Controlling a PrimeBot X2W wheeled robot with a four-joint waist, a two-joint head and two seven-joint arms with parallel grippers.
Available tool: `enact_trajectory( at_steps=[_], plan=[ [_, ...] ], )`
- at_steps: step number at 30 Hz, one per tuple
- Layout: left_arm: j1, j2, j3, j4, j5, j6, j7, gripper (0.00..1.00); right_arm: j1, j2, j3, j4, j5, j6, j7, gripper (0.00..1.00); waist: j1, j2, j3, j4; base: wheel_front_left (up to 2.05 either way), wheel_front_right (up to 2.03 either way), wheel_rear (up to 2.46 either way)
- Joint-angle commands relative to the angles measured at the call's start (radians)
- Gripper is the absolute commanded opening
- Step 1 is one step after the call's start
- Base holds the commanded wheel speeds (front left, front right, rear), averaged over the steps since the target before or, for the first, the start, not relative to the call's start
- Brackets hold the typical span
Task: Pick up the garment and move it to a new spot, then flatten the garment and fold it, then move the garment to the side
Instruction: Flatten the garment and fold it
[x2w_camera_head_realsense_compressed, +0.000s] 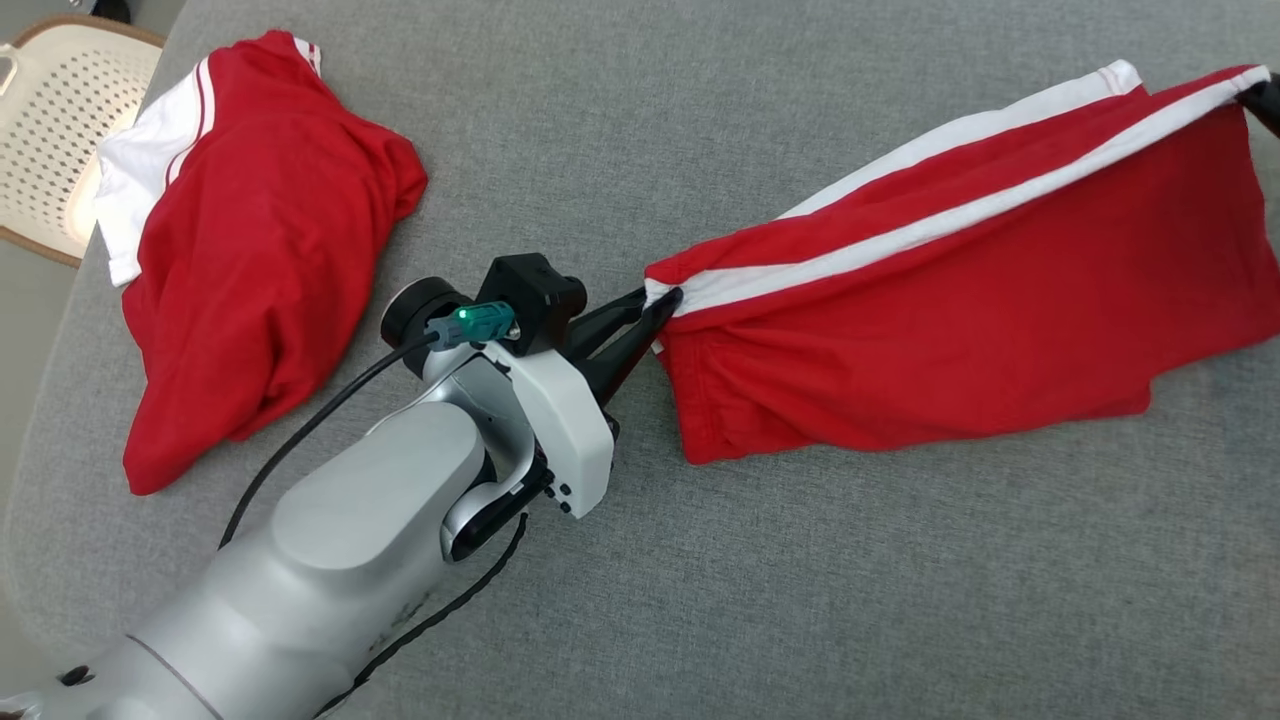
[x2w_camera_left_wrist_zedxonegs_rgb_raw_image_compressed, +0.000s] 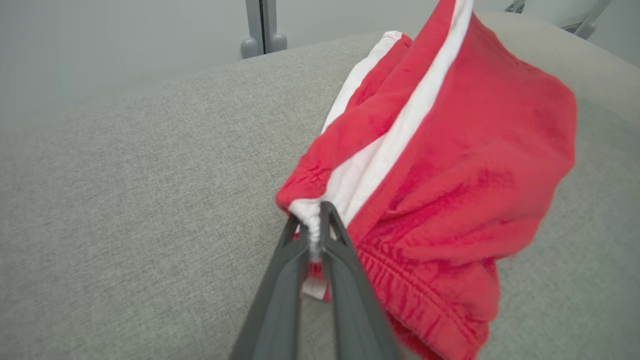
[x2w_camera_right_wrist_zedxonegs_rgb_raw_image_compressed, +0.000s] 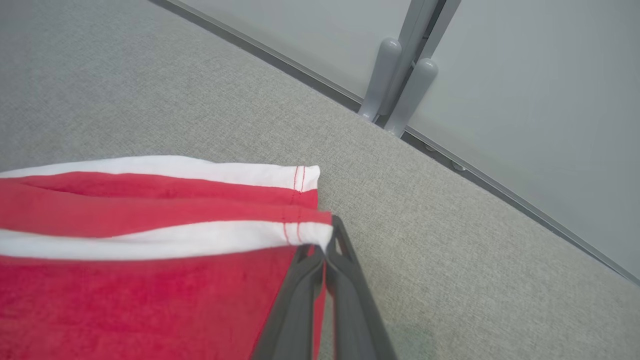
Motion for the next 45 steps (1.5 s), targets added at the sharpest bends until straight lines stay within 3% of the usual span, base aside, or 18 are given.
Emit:
enact_trajectory(
  at_steps=[1,13,23,24,25,35,41,45],
  plan=[
    [-0.018,-0.003,0.0,0.01,0.003,-0.005,-0.007,0.0,-0.013,0.006,-0.001,0.01,-0.006,-0.002,-0.005,0.0,0.0,0.0,0.019,0.015,0.0,0.0,0.0],
    [-0.065,-0.059,-0.011,0.099,-0.017,-0.026,-0.054,0.0,-0.073,0.06,0.017,0.123,-0.03,-0.002,-0.039,0.0,0.0,0.0,0.061,0.038,0.0,0.0,0.0],
    [-0.078,-0.088,-0.012,0.151,-0.029,-0.031,-0.093,0.0,-0.083,0.063,0.033,0.188,-0.029,-0.002,-0.071,0.0,0.0,0.0,0.073,0.056,0.0,0.0,0.0],
    [-0.077,-0.09,-0.016,0.155,-0.032,-0.031,-0.089,0.25,-0.09,0.064,0.037,0.188,-0.047,-0.002,-0.093,0.27,0.0,0.0,0.073,0.056,0.0,0.0,0.0],
    [-0.078,-0.092,-0.015,0.16,-0.035,-0.031,-0.092,0.99,-0.085,0.07,0.031,0.206,-0.032,-0.002,-0.088,1.0,0.0,0.0,0.071,0.057,0.0,0.0,0.0],
    [-0.057,-0.093,0.009,0.225,0.0,0.02,-0.145,1.0,-0.035,0.11,0.015,0.282,-0.047,-0.001,-0.245,1.0,0.0,0.0,0.01,0.029,0.0,0.0,0.0],
    [0.006,-0.074,0.119,0.22,-0.008,0.09,-0.163,1.0,0.043,0.145,-0.005,0.295,-0.083,-0.002,-0.467,1.0,0.0,0.0,-0.09,-0.024,0.0,0.0,0.0],
    [0.06,-0.064,0.202,0.171,0.012,0.114,-0.163,1.0,0.109,0.179,-0.023,0.287,-0.076,-0.002,-0.59,1.0,0.0,0.0,-0.142,-0.058,0.0,0.0,0.0]
  ],
)
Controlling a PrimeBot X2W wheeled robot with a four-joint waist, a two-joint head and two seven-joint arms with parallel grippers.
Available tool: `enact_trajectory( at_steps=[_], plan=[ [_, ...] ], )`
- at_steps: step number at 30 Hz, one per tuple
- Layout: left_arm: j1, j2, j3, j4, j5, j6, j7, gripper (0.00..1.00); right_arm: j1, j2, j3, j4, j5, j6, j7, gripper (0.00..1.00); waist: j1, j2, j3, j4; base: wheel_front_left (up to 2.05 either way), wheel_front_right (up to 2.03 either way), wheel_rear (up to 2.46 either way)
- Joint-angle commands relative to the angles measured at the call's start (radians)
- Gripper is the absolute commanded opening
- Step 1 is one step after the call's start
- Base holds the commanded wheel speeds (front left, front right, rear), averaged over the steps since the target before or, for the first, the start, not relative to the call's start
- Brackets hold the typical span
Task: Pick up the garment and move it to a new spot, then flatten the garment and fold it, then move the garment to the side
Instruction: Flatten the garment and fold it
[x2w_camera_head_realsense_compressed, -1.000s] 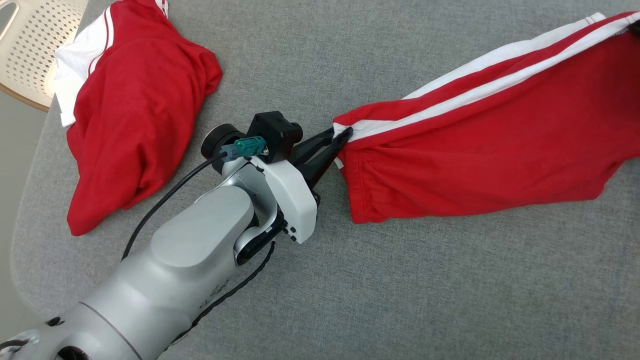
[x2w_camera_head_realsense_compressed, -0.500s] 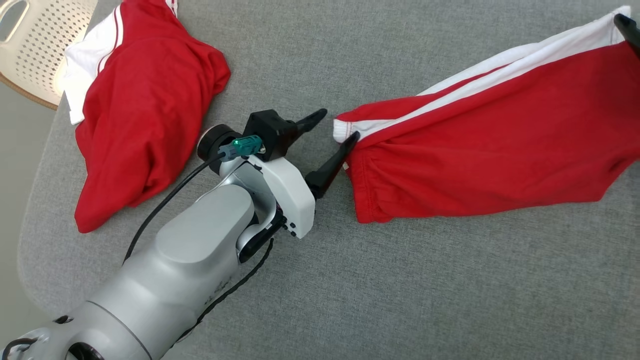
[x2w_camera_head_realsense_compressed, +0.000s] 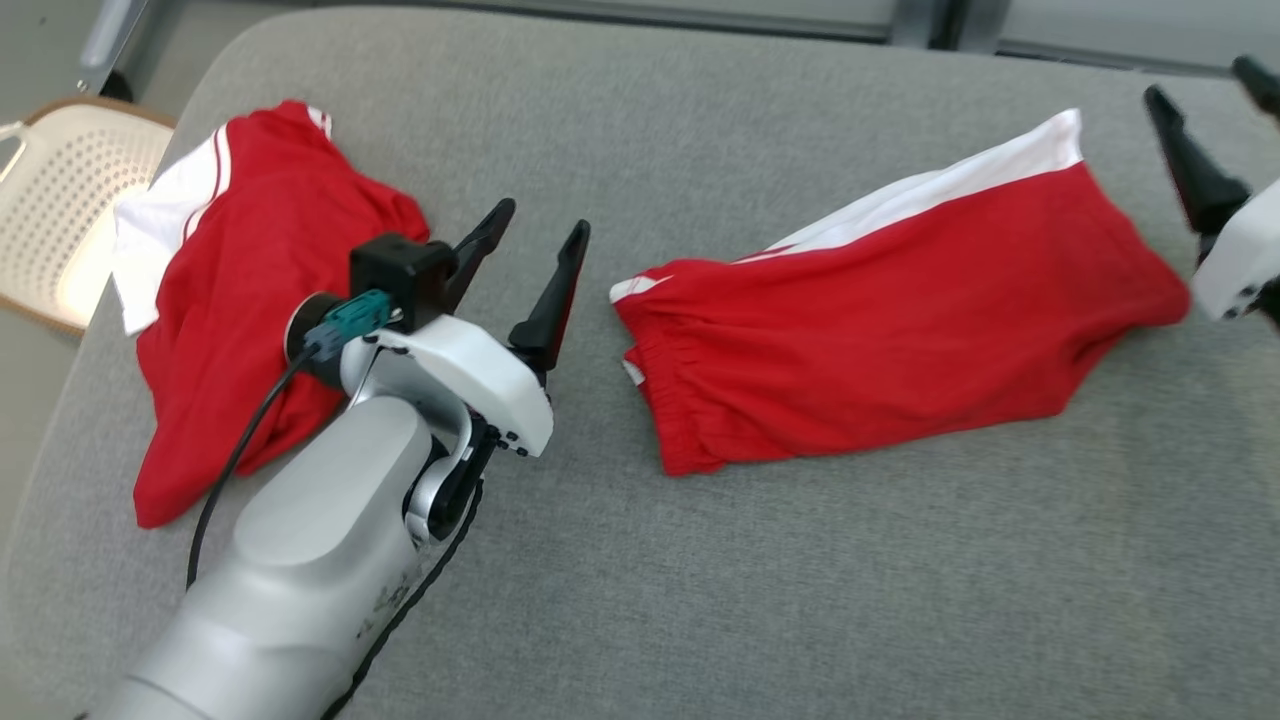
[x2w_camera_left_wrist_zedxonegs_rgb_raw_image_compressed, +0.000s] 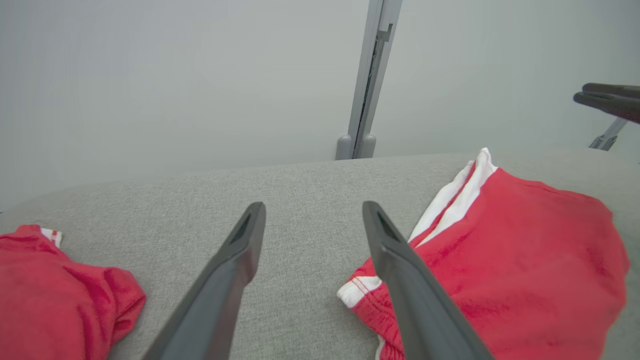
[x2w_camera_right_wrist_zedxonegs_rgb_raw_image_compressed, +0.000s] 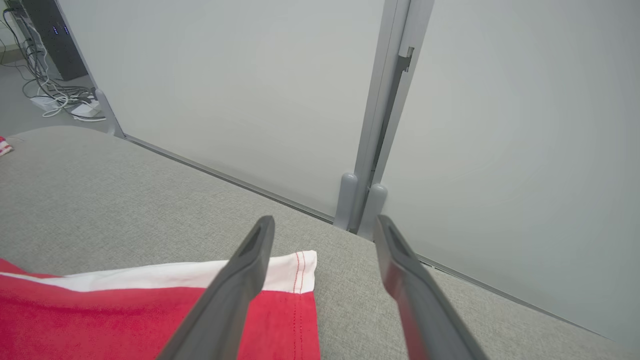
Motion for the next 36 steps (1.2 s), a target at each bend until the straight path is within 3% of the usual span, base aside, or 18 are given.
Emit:
enact_trajectory(
  at_steps=[1,5,10,17,19,23,31,36],
  plan=[
    [0.036,0.009,0.036,-0.023,0.017,0.011,-0.004,1.0,0.04,0.017,-0.009,-0.007,0.01,-0.002,-0.046,1.0,0.0,0.0,-0.067,-0.054,0.0,0.0,0.0],
    [0.127,0.002,0.167,-0.103,0.039,0.036,-0.005,1.0,0.119,0.041,-0.049,-0.018,0.015,-0.002,-0.143,1.0,0.0,0.0,-0.122,-0.095,0.0,0.0,0.0],
    [0.243,-0.012,0.283,-0.176,0.099,0.053,-0.005,1.0,0.217,0.067,-0.148,-0.084,-0.027,-0.002,-0.17,1.0,0.0,0.0,-0.18,-0.144,0.0,0.0,0.0],
    [0.393,-0.061,0.397,-0.225,0.168,0.023,-0.004,1.0,0.473,0.112,-0.42,-0.274,-0.238,-0.002,-0.169,1.0,0.0,0.0,-0.232,-0.189,0.0,0.0,0.0],
    [0.458,-0.087,0.448,-0.256,0.21,-0.005,-0.004,1.0,0.605,0.162,-0.543,-0.344,-0.324,-0.002,-0.169,1.0,0.0,0.0,-0.249,-0.202,0.0,0.0,0.0],
    [0.544,-0.115,0.522,-0.318,0.301,-0.048,-0.004,1.0,0.75,0.236,-0.678,-0.423,-0.437,-0.002,-0.169,1.0,0.0,0.0,-0.26,-0.211,0.0,0.0,0.0],
    [0.692,-0.151,0.617,-0.405,0.499,-0.076,-0.003,1.0,0.952,0.377,-0.833,-0.528,-0.583,-0.001,-0.169,1.0,0.0,0.0,-0.268,-0.208,0.0,0.0,0.0],
    [0.741,-0.158,0.644,-0.438,0.497,-0.082,-0.004,1.0,0.997,0.412,-0.856,-0.54,-0.606,-0.001,-0.169,1.0,0.0,0.0,-0.268,-0.198,0.0,0.0,0.0]
  ],
)
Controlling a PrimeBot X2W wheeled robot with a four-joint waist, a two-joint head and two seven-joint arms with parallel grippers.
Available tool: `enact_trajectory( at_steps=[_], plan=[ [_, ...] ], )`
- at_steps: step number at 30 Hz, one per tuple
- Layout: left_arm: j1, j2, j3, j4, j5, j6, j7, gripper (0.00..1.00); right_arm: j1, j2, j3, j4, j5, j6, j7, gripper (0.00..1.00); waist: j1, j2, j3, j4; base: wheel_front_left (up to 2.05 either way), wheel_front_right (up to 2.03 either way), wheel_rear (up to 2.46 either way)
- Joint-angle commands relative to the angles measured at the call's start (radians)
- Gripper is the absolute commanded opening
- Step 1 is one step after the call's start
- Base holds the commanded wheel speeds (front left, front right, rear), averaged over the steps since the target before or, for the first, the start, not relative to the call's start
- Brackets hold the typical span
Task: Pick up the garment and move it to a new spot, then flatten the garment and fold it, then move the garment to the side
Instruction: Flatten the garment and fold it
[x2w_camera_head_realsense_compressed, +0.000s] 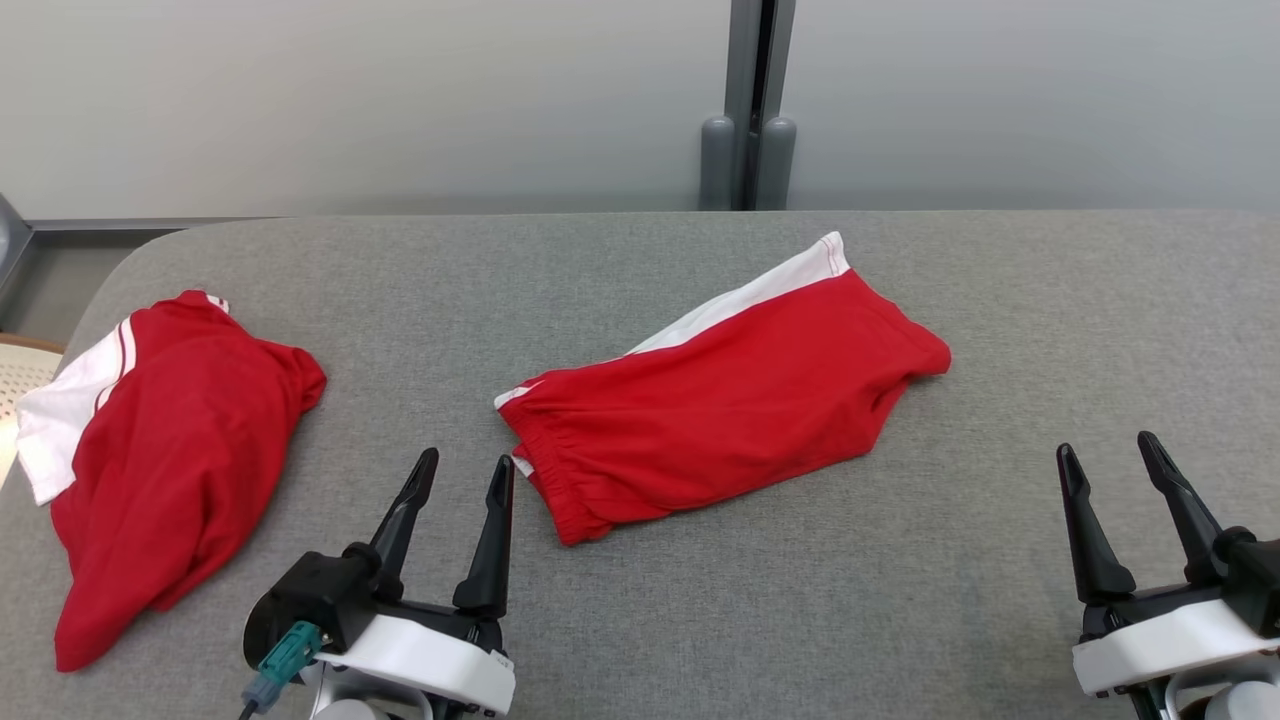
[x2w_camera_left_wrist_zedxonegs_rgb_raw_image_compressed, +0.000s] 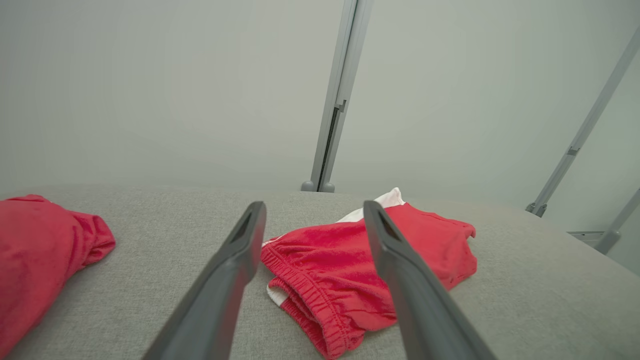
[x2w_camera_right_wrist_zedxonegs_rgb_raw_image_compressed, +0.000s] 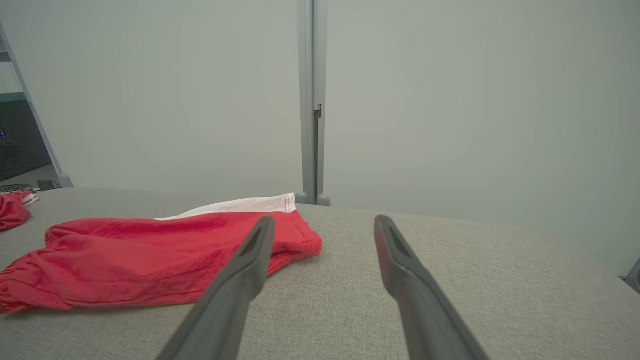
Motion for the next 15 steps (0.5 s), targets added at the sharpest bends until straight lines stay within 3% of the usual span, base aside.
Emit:
enact_trajectory(
  at_steps=[1,8,15],
  plan=[
    [0.005,0.002,-0.005,-0.015,-0.015,0.003,-0.002,1.0,0.009,0.005,-0.007,-0.001,0.004,-0.001,-0.001,1.0,0.0,-0.0001,0.005,0.01,0.0,0.0,0.0],
    [-0.025,0.003,-0.042,-0.008,-0.027,0.014,-0.002,1.0,-0.03,0.026,-0.024,0.077,0.145,-0.001,0.06,1.0,0.0,-0.0001,0.033,0.06,0.0,0.0,0.0],
    [-0.041,0.002,-0.095,0.003,-0.057,0.035,-0.002,1.0,-0.109,0.072,-0.097,0.158,0.468,-0.001,0.271,1.0,0.0,-0.0001,0.083,0.152,0.0,0.0,0.0]
  ],
)
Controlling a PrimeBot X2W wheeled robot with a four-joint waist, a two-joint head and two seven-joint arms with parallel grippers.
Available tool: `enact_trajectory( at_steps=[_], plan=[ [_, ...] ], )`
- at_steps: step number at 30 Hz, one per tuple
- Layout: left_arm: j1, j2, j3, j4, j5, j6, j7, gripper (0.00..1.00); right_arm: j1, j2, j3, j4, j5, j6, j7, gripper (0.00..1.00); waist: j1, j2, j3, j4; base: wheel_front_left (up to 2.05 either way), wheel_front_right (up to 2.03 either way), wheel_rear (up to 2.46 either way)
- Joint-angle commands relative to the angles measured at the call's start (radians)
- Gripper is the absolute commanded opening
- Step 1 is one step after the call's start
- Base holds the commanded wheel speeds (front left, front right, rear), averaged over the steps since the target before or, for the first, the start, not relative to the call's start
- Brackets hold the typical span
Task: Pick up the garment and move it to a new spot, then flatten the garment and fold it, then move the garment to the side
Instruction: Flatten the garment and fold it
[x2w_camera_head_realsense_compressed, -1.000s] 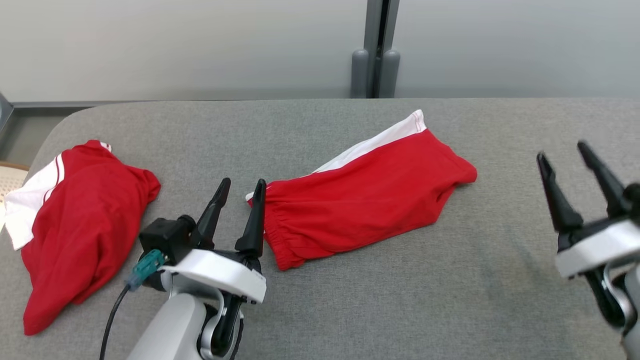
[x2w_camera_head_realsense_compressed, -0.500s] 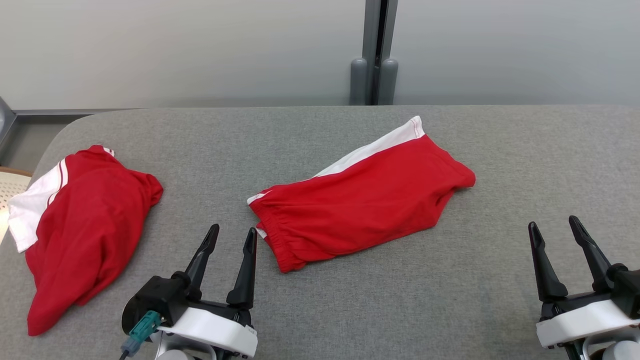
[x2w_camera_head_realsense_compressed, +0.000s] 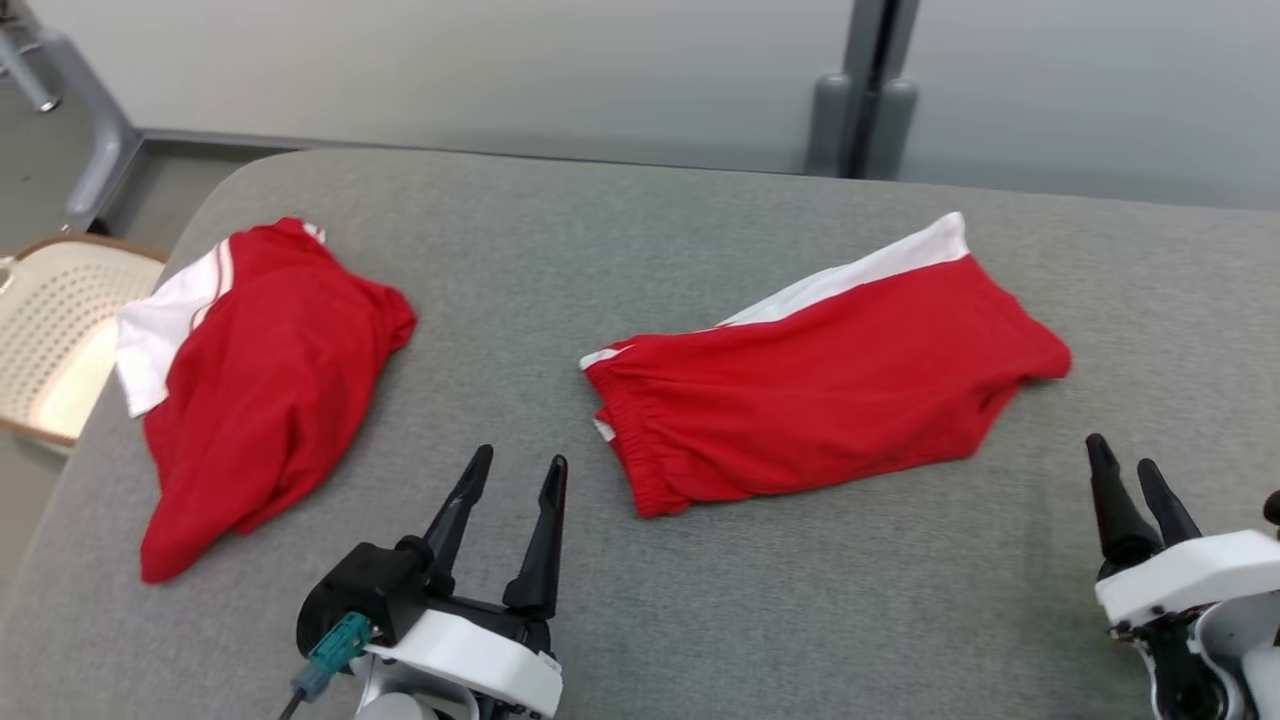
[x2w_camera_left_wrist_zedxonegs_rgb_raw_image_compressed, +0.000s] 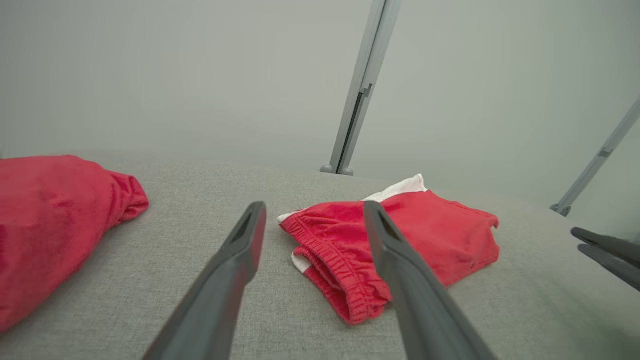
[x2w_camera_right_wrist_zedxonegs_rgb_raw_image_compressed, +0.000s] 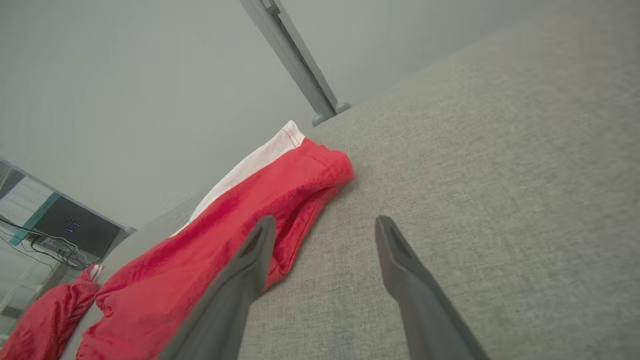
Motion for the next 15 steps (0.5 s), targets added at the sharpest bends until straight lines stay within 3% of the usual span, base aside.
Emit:
enact_trajectory(
  at_steps=[1,7,15],
  plan=[
    [-0.016,0.003,-0.006,-0.004,-0.014,0.003,-0.002,1.0,-0.014,-0.001,-0.014,0.006,0.031,0.0,0.022,1.0,0.0,0.0,0.03,0.045,0.0,0.0,0.0],
    [-0.024,0.003,-0.039,-0.064,-0.078,-0.005,-0.002,1.0,-0.079,-0.01,-0.1,0.064,0.165,0.0,0.161,1.0,0.0,0.0,0.068,0.133,0.0,0.0,0.0],
    [-0.041,0.003,-0.021,-0.255,-0.097,-0.048,-0.002,1.0,-0.175,-0.023,-0.21,0.173,0.201,0.001,0.284,1.0,0.0,0.0,0.111,0.224,0.0,0.0,0.0]
  ],
)
